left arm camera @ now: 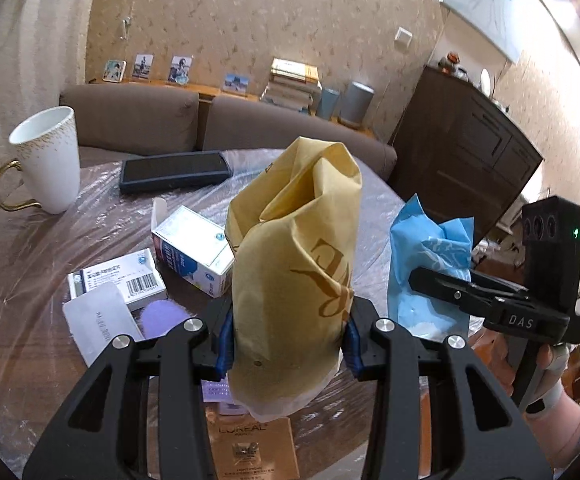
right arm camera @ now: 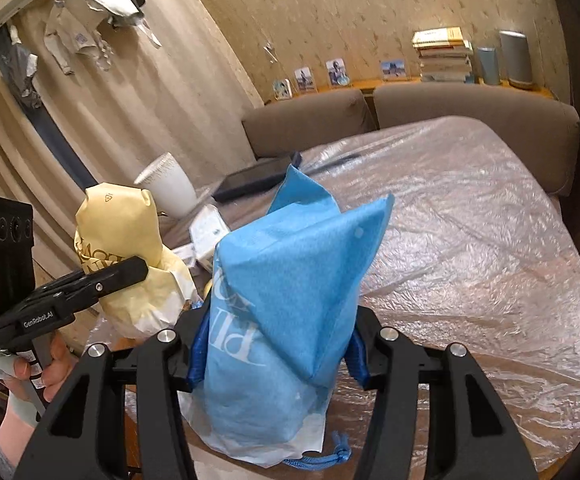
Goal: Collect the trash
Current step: 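Carry the yellow bag with the left tool while the right tool carries the blue bag toward the white bin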
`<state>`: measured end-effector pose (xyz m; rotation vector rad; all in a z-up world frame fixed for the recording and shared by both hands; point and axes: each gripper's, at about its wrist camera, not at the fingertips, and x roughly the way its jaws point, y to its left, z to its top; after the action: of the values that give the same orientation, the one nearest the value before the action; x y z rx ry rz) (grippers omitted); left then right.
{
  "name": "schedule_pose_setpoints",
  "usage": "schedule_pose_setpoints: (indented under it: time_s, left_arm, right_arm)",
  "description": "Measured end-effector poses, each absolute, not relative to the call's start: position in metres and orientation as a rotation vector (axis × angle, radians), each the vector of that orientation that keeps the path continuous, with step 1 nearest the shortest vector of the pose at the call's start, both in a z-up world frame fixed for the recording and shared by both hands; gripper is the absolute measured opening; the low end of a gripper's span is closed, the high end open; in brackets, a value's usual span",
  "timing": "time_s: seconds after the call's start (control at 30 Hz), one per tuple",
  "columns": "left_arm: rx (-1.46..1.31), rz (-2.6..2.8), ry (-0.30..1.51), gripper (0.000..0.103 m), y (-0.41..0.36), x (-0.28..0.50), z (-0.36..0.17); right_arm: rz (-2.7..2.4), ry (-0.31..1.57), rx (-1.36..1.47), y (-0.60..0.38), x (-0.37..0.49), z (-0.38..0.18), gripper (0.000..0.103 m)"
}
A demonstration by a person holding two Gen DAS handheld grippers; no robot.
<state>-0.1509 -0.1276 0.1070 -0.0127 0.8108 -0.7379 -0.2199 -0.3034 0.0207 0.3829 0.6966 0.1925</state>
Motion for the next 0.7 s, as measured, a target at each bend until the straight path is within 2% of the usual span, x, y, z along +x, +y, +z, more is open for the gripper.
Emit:
schedule_pose_setpoints:
  time_s: [0.47, 0.7]
  left_arm:
    - [-0.052, -0.741, 0.707, 0.043, -0.106, -0.183, 0.142]
    - [-0.049, -0.722, 0.731, 0.043, -0.092, -0.21, 0.135]
  right_arm:
    - [0.237, 0.64, 0.336, -0.295, -0.257, 0.047, 0.052]
    - [0.263, 0.648, 0.325, -0.287, -0.283, 0.048, 0.052]
